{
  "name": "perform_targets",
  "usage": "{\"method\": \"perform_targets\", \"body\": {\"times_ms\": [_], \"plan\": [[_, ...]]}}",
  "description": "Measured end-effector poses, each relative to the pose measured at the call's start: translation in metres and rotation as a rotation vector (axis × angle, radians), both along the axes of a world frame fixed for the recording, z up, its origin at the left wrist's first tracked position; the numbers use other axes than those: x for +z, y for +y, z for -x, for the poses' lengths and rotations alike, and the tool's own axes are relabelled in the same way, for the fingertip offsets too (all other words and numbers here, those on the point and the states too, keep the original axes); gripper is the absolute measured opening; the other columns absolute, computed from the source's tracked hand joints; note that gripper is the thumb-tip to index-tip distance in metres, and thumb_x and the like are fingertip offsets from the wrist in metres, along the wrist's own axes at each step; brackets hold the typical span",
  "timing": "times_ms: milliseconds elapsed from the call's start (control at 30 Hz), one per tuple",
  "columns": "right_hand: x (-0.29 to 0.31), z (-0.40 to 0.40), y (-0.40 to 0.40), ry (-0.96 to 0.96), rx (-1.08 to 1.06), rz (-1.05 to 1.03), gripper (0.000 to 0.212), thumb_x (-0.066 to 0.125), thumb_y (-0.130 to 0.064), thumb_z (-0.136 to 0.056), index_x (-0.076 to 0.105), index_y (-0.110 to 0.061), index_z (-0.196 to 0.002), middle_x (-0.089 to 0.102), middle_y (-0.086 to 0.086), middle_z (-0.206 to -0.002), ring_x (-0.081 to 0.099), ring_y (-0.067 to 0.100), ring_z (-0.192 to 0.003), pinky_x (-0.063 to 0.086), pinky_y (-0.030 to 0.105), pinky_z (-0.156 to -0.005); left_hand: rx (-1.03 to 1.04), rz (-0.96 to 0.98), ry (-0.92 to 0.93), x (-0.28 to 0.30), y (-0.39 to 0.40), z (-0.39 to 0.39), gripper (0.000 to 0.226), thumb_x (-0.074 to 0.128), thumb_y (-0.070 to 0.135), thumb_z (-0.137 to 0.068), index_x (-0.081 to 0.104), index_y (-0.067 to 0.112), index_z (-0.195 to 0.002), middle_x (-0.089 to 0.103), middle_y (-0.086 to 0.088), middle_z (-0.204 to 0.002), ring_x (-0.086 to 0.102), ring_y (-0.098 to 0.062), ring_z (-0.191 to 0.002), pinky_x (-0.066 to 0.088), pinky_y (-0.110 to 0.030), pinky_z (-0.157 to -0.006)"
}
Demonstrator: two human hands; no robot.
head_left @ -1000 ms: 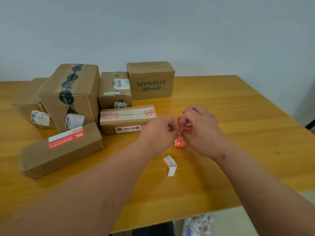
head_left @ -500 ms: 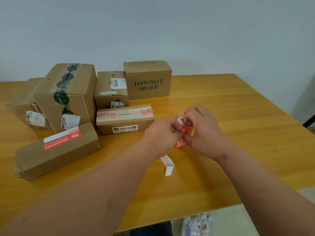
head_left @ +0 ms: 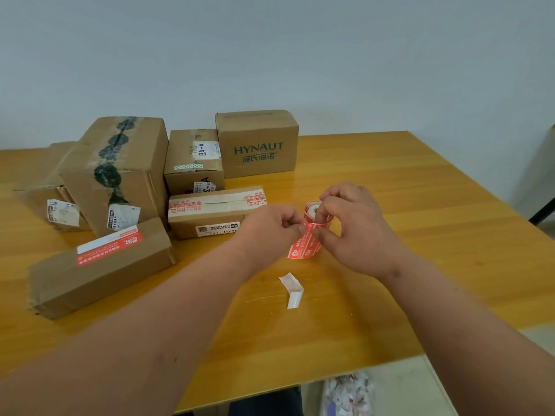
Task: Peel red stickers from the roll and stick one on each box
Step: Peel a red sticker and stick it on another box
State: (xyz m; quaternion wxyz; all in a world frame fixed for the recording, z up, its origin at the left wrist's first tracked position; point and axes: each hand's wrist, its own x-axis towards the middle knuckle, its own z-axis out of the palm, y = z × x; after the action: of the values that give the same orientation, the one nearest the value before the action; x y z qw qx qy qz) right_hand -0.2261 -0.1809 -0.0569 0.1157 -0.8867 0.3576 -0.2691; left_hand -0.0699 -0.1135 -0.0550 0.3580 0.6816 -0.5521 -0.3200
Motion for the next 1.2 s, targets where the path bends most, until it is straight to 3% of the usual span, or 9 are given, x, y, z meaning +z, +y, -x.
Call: {"method": "perform_targets", "body": {"times_ms": [133,367,433,533,667,900,1200], "plan": [[0.008,-0.007,-0.001,0.040,0.013,-0.019,0.007,0.074,-0.021,-0.078,0.067,-0.020,-0.079,0.052,-0.008,-0.104,0.042,0.022,-0.109,0.038,0.048,-0.091,-0.016,0.001,-0.044,0.005,0.004,-0.008,0.014,0.062,0.028,-0.094,0.066,0.028,-0.081,0.070,-0.008,-0.084,0.053,-0.011,-0.064,0.045,-0.026,-0.058],[0.018,-0.012,0.001,0.176,0.018,-0.038,0.007,0.065,-0.028,-0.086,0.059,-0.028,-0.083,0.045,-0.015,-0.111,0.031,0.013,-0.119,0.023,0.032,-0.096,-0.026,-0.002,-0.161,0.009,0.005,-0.012,0.009,0.062,0.034,-0.093,0.066,0.028,-0.089,0.069,0.003,-0.082,0.061,-0.011,-0.073,0.051,-0.029,-0.065],[0.020,-0.013,0.002,0.193,0.020,-0.039,0.004,0.064,-0.029,-0.087,0.061,-0.028,-0.085,0.044,-0.016,-0.112,0.030,0.013,-0.120,0.021,0.032,-0.097,-0.025,-0.008,-0.195,0.010,0.004,-0.012,0.006,0.062,0.032,-0.093,0.065,0.030,-0.097,0.068,0.008,-0.084,0.063,-0.010,-0.077,0.053,-0.030,-0.068],[0.021,-0.013,0.002,0.229,0.022,-0.035,0.002,0.064,-0.029,-0.088,0.063,-0.027,-0.088,0.046,-0.014,-0.116,0.029,0.013,-0.122,0.019,0.031,-0.097,-0.040,-0.008,-0.201,0.010,0.004,-0.012,0.029,0.064,0.029,-0.092,0.058,0.035,-0.120,0.069,0.010,-0.088,0.065,-0.008,-0.081,0.055,-0.029,-0.071],[0.022,-0.014,0.004,0.242,0.027,-0.016,0.005,0.064,-0.030,-0.087,0.060,-0.029,-0.085,0.047,-0.014,-0.117,0.029,0.014,-0.122,0.017,0.029,-0.093,-0.048,0.003,-0.287,0.012,0.005,-0.011,0.007,0.062,0.036,-0.092,0.064,0.032,-0.097,0.066,0.010,-0.082,0.062,-0.009,-0.078,0.053,-0.030,-0.069],[0.021,-0.017,0.002,0.269,0.015,0.016,0.011,0.064,-0.033,-0.088,0.071,-0.026,-0.092,0.050,-0.015,-0.113,0.029,0.013,-0.121,0.015,0.033,-0.100,-0.062,0.055,-0.287,0.010,0.002,-0.013,0.014,0.061,0.028,-0.092,0.066,0.021,-0.082,0.057,0.009,-0.063,0.050,-0.008,-0.059,0.043,-0.023,-0.055],[0.017,-0.016,0.004,0.255,0.036,0.055,0.010,0.064,-0.032,-0.087,0.071,-0.025,-0.088,0.050,-0.015,-0.108,0.031,0.014,-0.119,0.014,0.033,-0.097,-0.088,0.073,-0.321,0.007,0.000,-0.013,0.025,0.058,0.023,-0.094,0.059,0.024,-0.069,0.054,0.008,-0.060,0.048,-0.010,-0.057,0.041,-0.026,-0.052]]}}
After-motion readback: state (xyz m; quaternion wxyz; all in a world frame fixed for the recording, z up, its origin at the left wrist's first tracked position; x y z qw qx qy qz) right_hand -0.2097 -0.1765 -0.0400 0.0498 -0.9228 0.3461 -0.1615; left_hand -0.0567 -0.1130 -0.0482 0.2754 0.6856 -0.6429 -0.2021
